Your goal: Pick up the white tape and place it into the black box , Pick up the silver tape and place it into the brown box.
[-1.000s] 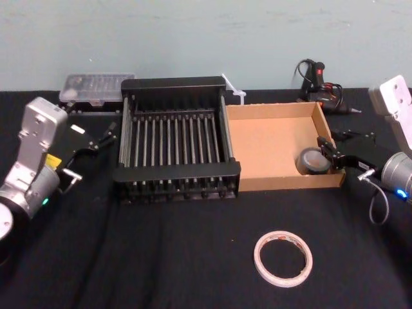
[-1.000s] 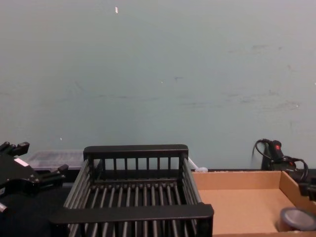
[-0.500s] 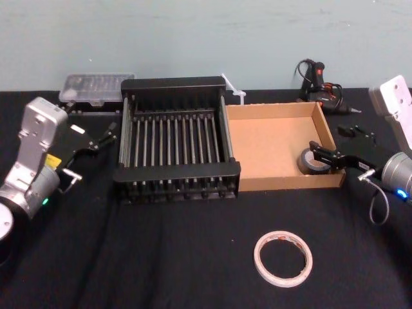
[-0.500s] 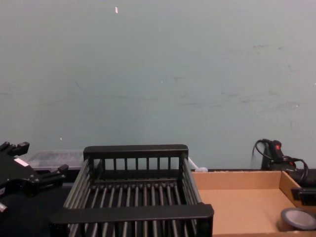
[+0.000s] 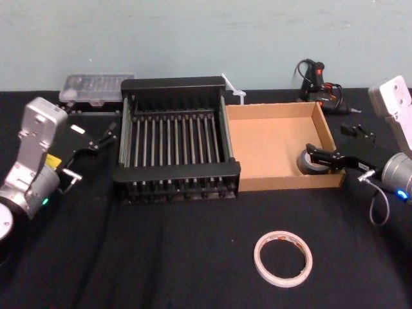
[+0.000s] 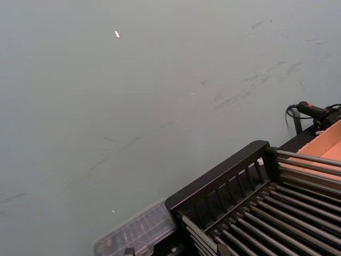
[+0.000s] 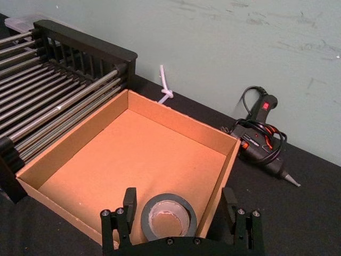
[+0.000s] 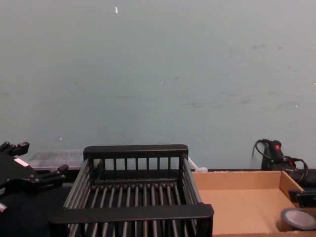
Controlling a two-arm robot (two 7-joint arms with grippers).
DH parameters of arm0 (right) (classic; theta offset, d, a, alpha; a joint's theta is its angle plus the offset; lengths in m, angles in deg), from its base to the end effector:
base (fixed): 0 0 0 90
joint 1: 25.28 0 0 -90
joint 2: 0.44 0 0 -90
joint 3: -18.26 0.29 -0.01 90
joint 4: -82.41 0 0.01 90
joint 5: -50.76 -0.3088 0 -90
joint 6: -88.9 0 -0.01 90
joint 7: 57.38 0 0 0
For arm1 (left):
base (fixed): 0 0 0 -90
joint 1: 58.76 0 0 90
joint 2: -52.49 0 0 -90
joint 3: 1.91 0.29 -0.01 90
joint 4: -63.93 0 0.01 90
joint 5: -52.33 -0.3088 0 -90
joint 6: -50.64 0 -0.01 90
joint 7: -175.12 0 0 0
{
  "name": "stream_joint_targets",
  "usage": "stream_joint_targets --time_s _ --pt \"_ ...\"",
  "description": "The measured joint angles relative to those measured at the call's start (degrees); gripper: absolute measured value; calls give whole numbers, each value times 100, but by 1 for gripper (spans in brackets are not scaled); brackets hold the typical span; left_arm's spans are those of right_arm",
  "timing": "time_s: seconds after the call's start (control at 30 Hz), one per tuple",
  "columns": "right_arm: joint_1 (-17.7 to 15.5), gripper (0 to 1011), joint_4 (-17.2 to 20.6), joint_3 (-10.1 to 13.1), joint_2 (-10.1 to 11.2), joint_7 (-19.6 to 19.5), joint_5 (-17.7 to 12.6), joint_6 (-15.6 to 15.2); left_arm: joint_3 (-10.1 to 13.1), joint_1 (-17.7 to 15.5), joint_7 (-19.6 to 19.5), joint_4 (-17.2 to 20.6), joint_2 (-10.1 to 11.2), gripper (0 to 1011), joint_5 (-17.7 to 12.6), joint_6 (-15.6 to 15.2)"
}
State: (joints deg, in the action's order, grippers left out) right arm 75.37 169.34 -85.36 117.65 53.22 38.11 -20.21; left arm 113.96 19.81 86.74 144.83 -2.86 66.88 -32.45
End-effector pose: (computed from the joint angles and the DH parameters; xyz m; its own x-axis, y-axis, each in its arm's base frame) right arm 0.3712 -0.0822 -0.2549 0.4923 -0.8536 0.1701 0.8337 0.4062 -0.3741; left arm 0.3581 0.0827 -0.3023 0.2924 0.8802 0.3737 -0.9552 0.2874 0.0703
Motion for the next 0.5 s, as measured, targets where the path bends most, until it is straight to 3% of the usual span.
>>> stream_joint_targets --time_s 0.33,0.5 --pt "-238 1002 410 79 161 119 -132 -121 0 0 0 0 0 1001 0 0" --pt "-515 1002 827 125 370 208 -244 -249 0 0 0 0 0 1001 0 0"
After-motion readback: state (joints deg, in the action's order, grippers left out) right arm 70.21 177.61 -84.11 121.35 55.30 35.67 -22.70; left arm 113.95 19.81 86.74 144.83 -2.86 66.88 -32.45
